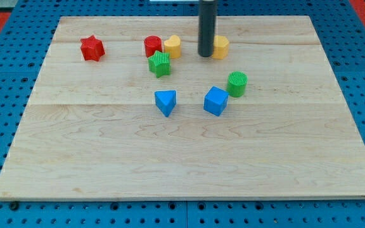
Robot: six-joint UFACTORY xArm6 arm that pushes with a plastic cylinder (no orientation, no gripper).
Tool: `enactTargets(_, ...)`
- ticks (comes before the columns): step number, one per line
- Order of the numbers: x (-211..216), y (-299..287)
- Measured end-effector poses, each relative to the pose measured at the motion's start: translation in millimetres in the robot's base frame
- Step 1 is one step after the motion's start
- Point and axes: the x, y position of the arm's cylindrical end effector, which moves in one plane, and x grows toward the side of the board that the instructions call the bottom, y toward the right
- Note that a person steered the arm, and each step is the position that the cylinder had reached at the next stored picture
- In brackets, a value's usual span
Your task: Push the yellow hexagon towards green circle
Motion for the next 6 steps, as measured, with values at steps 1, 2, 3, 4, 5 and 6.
enactTargets(1,4.1,23.2)
enactTargets(2,27.6,13.2)
enactTargets(3,23.8,-25.2)
enactTargets(4,-21.5,-25.0)
enactTargets(5,-64.3,-46.7)
enactTargets(6,-69.8,-9.6)
